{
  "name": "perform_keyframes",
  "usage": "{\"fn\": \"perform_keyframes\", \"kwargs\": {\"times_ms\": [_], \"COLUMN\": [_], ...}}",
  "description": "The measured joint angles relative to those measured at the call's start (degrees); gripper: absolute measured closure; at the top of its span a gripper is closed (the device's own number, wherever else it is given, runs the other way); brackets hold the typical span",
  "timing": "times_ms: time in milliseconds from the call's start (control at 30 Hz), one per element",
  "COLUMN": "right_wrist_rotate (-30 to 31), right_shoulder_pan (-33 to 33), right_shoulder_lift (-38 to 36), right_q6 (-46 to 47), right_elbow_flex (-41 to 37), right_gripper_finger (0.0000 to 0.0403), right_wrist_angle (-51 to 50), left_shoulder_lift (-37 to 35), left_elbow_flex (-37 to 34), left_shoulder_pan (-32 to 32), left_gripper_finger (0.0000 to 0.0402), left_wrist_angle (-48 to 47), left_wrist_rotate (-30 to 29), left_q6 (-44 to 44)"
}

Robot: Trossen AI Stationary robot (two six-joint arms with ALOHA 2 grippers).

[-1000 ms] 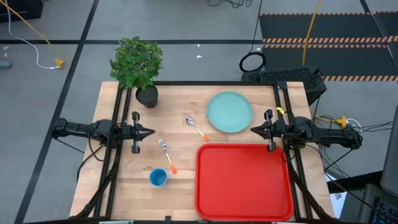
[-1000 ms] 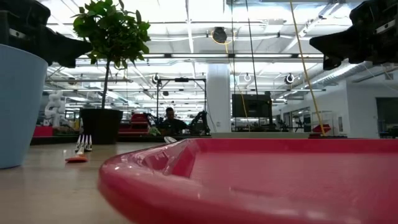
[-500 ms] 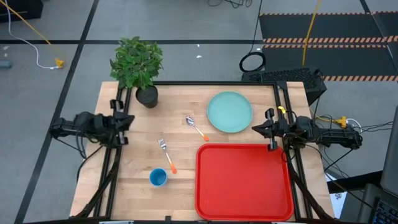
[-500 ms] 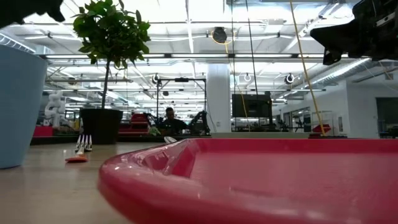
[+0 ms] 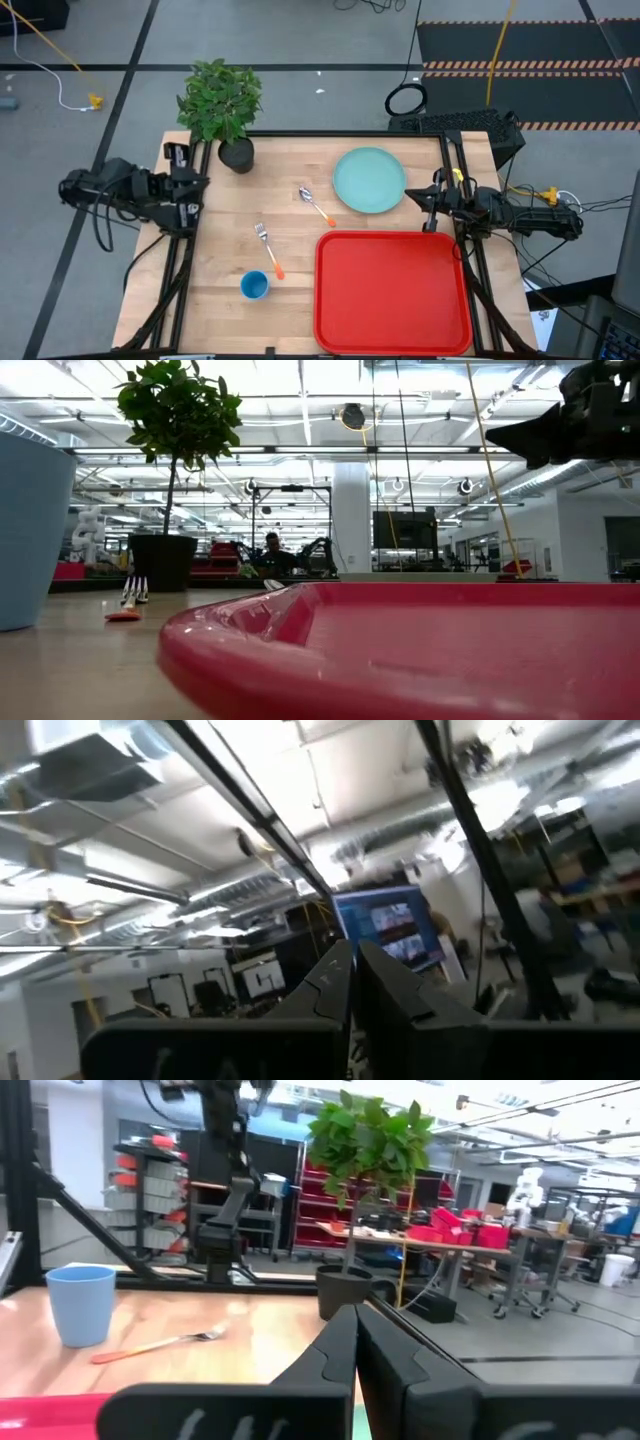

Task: Pick and place plate/cup/fork/spoon on tray
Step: Put the blue cup on the top right of the red serving tray

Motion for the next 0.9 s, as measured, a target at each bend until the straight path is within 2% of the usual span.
{"fn": "perform_keyframes", "kwargs": {"times_ms": [100, 267, 467, 700, 900], "right_wrist_rotate": [-0.4, -0.8, -1.0, -2.3, -7.1], "right_shoulder_pan": [0.0, 0.0, 0.0, 0.0, 0.1], "right_shoulder_lift": [0.0, 0.0, 0.0, 0.1, 0.1], "right_q6": [0.9, 4.7, 10.9, 15.5, 18.0], "right_elbow_flex": [0.0, 0.0, 0.0, 0.0, 0.0], "right_gripper_finger": [0.0403, 0.0403, 0.0403, 0.0403, 0.0403], "right_wrist_angle": [0.0, -0.7, -4.0, -5.7, -5.8], "left_shoulder_lift": [6.1, 16.0, 27.0, 37.8, 45.1], "left_elbow_flex": [8.9, 24.0, 37.4, 47.6, 48.7], "left_shoulder_pan": [-1.2, -2.9, -4.4, -8.2, -14.5], "left_gripper_finger": [0.0378, 0.0378, 0.0378, 0.0378, 0.0378], "left_wrist_angle": [-8.7, -27.4, -44.4, -59.5, -68.9], "left_wrist_rotate": [0.0, 0.0, -1.3, -1.9, -5.5], "left_q6": [0.3, -6.7, -11.0, -21.4, -30.2]}}
